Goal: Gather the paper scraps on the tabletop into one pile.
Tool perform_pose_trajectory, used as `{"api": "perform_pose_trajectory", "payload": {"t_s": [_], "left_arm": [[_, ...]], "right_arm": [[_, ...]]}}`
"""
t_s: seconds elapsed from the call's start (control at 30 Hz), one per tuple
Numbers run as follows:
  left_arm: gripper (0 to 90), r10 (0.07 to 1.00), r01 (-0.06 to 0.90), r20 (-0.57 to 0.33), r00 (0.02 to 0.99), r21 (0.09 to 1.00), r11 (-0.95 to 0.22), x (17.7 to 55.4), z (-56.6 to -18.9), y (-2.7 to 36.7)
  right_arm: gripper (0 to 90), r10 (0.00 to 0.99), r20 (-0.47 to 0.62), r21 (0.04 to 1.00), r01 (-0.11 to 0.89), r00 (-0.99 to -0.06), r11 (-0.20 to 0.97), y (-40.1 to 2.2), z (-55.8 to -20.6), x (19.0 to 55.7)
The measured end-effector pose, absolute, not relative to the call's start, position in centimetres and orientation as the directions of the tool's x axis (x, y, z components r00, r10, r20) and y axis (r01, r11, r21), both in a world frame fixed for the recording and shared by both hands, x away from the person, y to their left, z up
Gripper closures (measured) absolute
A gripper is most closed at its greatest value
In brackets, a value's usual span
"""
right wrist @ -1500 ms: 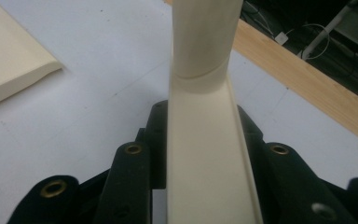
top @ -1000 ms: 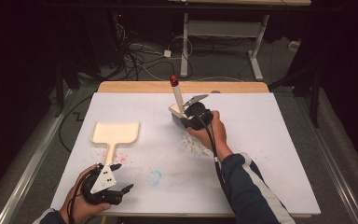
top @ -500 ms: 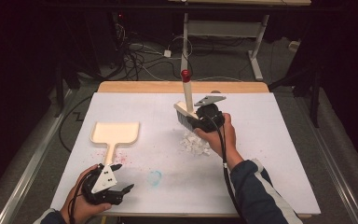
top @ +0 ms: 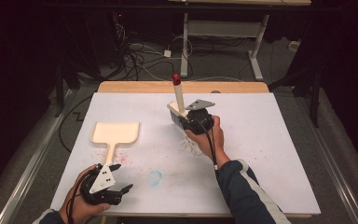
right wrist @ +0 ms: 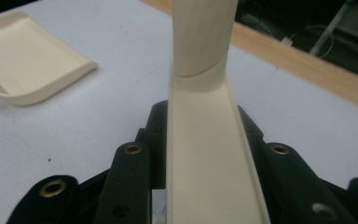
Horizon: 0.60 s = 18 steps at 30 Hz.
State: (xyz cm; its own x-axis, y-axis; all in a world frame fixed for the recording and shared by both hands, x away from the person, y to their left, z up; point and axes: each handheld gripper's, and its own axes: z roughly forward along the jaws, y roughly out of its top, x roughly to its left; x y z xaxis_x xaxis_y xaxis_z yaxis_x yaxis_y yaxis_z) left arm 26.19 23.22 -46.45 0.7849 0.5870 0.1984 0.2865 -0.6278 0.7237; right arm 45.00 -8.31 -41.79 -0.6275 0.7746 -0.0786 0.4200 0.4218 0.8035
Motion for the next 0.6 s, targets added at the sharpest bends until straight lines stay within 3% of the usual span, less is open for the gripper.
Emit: {"api": "perform_pose_trajectory", "payload": {"t_s": [0.27,0.6], "left_arm": [[23.2,0.586,0.286,0.202,0.785,0.722,-0.63,26.2,-46.4,22.9],[23.2,0.589,0.279,0.206,0.782,0.728,-0.626,26.2,-46.3,22.9]], "right_arm": [[67.4,0.773,-0.084,0.806,0.413,-0.628,0.424,-9.7,-41.8,44.4],[67.4,0.798,-0.07,0.875,0.348,-0.599,0.338,-9.8,-38.4,42.5]]}}
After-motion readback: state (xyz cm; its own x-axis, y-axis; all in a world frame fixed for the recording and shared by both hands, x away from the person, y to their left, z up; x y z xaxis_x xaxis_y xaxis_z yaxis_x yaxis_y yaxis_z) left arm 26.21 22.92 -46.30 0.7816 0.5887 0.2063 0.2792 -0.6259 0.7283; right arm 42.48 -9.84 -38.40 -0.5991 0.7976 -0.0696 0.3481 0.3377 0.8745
